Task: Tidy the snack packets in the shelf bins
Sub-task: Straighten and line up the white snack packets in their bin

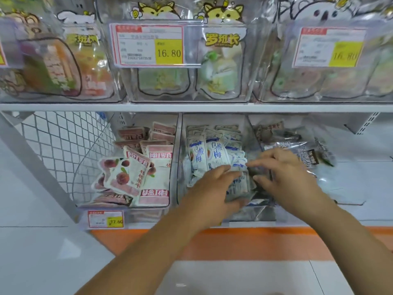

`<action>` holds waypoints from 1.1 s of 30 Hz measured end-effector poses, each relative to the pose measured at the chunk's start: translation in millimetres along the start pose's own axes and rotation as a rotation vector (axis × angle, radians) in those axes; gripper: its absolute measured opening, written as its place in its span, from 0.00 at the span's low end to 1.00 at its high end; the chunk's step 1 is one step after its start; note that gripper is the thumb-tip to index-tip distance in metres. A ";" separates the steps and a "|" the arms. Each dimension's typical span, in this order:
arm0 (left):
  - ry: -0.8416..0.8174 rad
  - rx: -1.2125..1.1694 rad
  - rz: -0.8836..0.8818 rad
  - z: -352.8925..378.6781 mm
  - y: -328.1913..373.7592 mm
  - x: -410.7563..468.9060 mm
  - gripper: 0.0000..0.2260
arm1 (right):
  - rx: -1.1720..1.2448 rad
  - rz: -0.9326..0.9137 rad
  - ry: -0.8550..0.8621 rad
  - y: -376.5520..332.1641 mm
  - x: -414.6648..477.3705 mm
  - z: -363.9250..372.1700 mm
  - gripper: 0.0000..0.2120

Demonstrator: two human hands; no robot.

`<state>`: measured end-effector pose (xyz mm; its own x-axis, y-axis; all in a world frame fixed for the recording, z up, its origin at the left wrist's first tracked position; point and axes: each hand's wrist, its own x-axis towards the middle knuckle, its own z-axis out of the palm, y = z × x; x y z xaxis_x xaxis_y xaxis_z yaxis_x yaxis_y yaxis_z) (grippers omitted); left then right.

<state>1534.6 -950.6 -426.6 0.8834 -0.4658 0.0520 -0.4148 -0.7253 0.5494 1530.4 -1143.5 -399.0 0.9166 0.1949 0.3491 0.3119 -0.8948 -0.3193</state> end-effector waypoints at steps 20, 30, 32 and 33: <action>0.089 0.025 -0.097 -26.8 -13.1 28.1 0.16 | 0.270 0.036 -0.184 34.4 -18.7 4.5 0.17; -0.225 -0.044 -0.086 -2.2 3.7 21.7 0.14 | 0.286 0.067 -0.177 33.6 -17.1 5.1 0.13; -0.090 -0.149 -0.137 -5.7 -3.0 20.8 0.05 | 0.298 0.070 -0.177 34.9 -18.1 5.7 0.14; 0.024 -0.179 -0.176 -7.0 -9.0 21.8 0.11 | 0.302 0.069 -0.172 35.1 -18.8 6.1 0.14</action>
<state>1559.1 -950.6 -424.6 0.9444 -0.3264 -0.0389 -0.2107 -0.6921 0.6903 1525.6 -1176.1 -422.2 0.9586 0.2264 0.1724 0.2846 -0.7541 -0.5919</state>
